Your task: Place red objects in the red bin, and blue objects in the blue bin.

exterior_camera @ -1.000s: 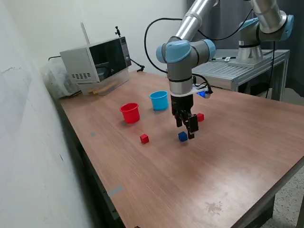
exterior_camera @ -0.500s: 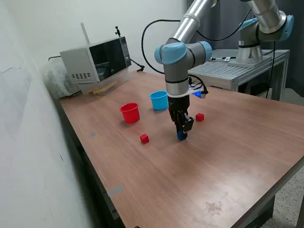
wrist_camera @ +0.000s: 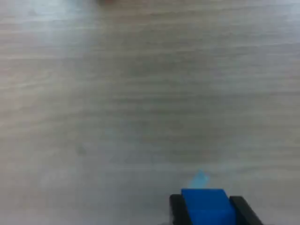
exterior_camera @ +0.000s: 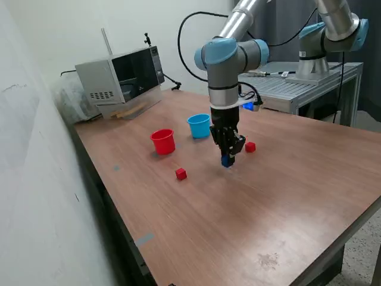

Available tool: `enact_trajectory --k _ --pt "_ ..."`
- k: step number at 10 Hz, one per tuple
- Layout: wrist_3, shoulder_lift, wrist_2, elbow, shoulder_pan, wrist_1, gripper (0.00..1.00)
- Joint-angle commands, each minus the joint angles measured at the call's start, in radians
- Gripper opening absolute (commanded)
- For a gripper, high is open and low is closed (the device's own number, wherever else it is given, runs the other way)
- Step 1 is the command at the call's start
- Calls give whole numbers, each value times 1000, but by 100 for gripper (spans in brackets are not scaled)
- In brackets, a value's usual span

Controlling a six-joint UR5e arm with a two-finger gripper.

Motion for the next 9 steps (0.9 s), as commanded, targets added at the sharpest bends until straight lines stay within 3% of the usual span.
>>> enact_trajectory --k 1,2,4,6,9 --pt "-39 -156 -2 71 -7 16 0" --pt "-39 -239 -4 125 -13 37 0" --pt "-40 -371 -5 240 -94 74 0" --pt "-85 -414 -7 317 -215 74 0" --pt "-141 -419 -7 354 -353 70 0"
